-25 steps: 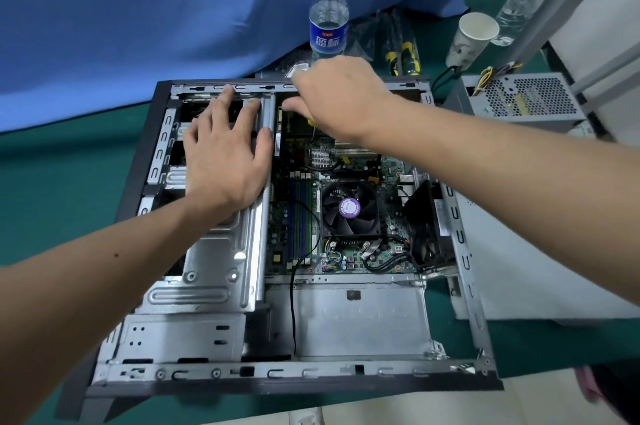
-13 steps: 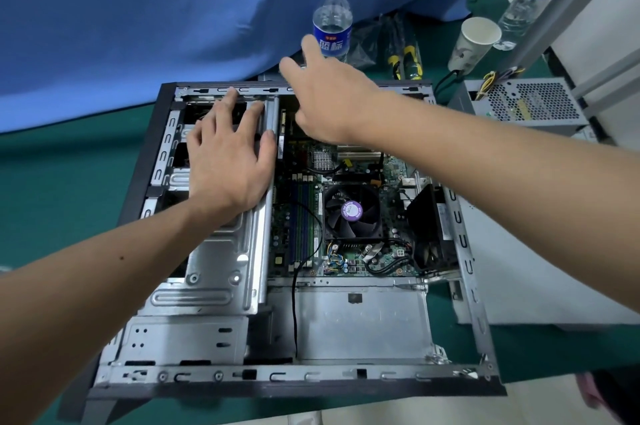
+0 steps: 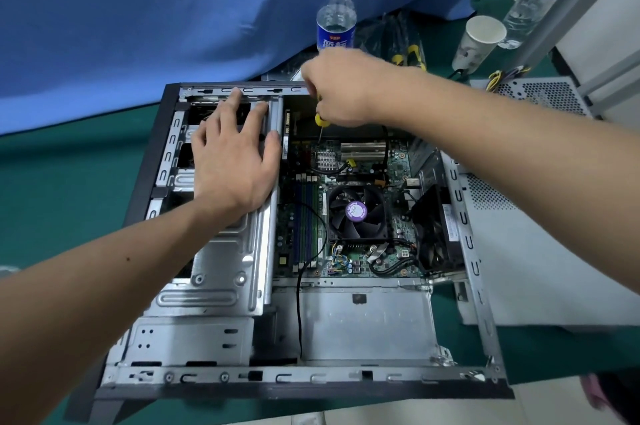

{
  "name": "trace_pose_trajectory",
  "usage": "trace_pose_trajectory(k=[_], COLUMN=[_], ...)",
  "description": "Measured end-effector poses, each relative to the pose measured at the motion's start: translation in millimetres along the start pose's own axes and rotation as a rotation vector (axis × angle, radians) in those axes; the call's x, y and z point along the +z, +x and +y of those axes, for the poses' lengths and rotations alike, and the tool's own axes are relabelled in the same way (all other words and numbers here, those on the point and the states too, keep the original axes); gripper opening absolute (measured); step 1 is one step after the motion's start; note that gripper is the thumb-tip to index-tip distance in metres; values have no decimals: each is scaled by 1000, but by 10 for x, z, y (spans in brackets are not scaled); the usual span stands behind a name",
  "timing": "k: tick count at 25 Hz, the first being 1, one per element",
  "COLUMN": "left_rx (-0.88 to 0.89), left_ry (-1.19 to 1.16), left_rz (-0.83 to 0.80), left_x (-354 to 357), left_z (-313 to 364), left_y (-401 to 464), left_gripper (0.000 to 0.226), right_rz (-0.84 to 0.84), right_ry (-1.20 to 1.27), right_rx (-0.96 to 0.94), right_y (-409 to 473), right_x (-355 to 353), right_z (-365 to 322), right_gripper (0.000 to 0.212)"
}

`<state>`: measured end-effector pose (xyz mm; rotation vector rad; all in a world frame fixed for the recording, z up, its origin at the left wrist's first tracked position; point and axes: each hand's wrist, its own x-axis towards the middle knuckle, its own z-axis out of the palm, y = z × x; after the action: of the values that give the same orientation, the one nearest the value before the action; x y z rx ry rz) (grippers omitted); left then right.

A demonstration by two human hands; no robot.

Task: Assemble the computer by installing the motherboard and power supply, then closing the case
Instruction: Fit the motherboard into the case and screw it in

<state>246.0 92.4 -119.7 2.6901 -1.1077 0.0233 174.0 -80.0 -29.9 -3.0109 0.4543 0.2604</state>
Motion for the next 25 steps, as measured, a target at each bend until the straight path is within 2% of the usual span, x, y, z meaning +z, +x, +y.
trace_pose_trajectory(k=[3,5,8,10,13,15,18,21,22,23,25], left_rx=[-6,-3,-3,0,0,2,-3,3,3,4,4], left_ry=[1,2,-2,-2,0,3,1,5,7,7,5], left_rz=[4,2,7,7,5,0,3,-2,-2,0,2], left_x=[0,-3,-9,-9,-5,-1,1,-1,1,3,5], left_z=[-11,-8,-6,1,-7,-9,-8,-3,-6,-11,-17], left_y=[0,-3,-5,-4,2,-2,0,7,7,7,7], left_gripper=[55,55,54,53,54,54,52,52,52,53,54], right_rz=[163,122,6,43,184,170,106,207,239,240,210], right_ry=[-163,-167,62,46,-167,-129,25,-120,-174,-186,-60], right_rx=[88,93,25,-30,53,99,24,56,98,132,132], right_y=[-16,-22,-6,-37,-61,-71,-54,-106,-110,-113,-101], right_x=[48,94,18,16,138,166,135,231,243,240,226], right_z=[-57,-97,-10,1,-82,-139,-71,-83,-107,-135,-150], right_gripper=[16,29,20,19,32,32,34,25,28,33,31])
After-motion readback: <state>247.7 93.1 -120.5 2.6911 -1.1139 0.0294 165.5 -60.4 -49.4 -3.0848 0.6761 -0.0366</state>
